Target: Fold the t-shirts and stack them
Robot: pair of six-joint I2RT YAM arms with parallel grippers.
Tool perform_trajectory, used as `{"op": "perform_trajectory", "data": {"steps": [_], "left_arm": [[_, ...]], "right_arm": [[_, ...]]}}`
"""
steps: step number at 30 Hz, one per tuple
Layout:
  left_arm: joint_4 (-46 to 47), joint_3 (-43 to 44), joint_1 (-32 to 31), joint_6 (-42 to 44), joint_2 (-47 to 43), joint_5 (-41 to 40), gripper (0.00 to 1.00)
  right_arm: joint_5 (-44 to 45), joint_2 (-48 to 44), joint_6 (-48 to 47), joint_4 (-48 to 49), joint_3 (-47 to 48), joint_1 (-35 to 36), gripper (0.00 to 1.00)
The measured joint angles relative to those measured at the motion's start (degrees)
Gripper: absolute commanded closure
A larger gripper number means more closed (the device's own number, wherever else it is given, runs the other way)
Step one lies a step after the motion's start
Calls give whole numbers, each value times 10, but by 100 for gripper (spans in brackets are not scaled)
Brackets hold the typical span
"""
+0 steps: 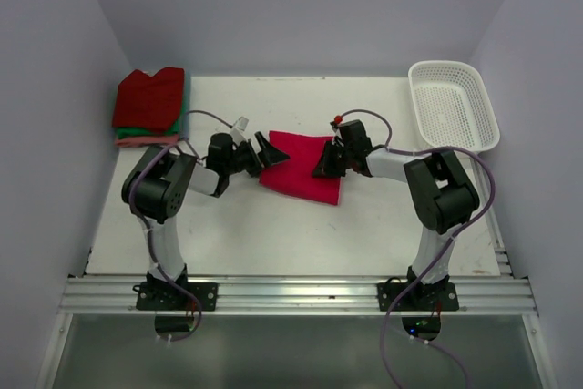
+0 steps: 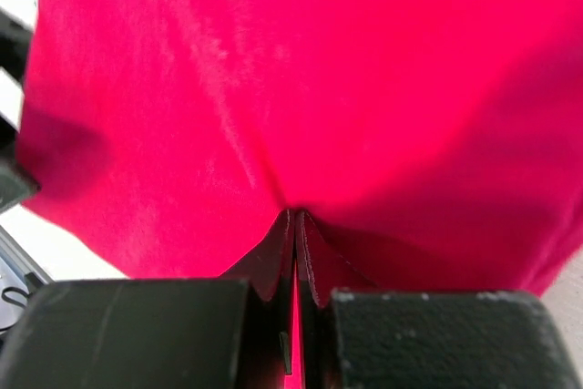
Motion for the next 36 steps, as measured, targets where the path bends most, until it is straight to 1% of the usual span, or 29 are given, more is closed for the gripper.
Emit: {"op": "perform_trajectory", "data": {"steps": [1,3,4,5,6,7,8,11,14,16,19,21,24,25,27,29,32,33,36], "left_arm": [[2,14,-4,0,10,0,3],[7,44,-16,-5,37,-2,18],[14,55,-22,-8,51,-2,28],[23,64,-29,-12,64,-2,52],[34,70,-34,-19,77,-2,73],[37,73,-40,-26,91,-2,98],[45,73,-43,-33,106,5,100],[85,67,-45,-45,122,20,100],[118,35,-46,-55,113,22,100],[120,7,-48,-57,91,20,100],[85,-35,-51,-58,25,11,100],[47,-49,-50,-54,-42,1,100],[-14,-46,-38,-35,-154,-28,100],[-30,-39,-30,-28,-183,-38,100],[-51,-15,-6,-21,-216,-57,100],[-64,22,30,-18,-223,-73,100],[-90,89,100,-20,-202,-82,100],[-103,118,114,-23,-189,-84,100],[-122,211,200,-38,-139,-97,100]], "right_arm": [[0,1,0,2,0,0,100],[0,1,-1,4,0,0,100],[0,1,-1,4,0,0,100],[0,2,-1,5,0,0,100],[-1,3,-1,6,0,0,100],[-1,4,-1,9,0,0,100],[-3,6,-1,12,0,0,100],[-10,9,-1,17,0,-1,100],[-16,9,-2,18,-1,-1,100],[-25,9,-2,19,-3,0,100],[-44,-3,-4,19,-18,3,100],[-50,-23,-7,14,-30,4,100],[-57,-73,-11,0,-47,3,100],[-59,-94,-13,-6,-50,3,100],[-59,-139,-19,-17,-54,3,100],[-60,-182,-25,-28,-58,3,100],[-60,-237,-35,-48,-65,3,100],[-60,-252,-38,-57,-70,3,100],[-58,-287,-45,-78,-89,3,100]]}}
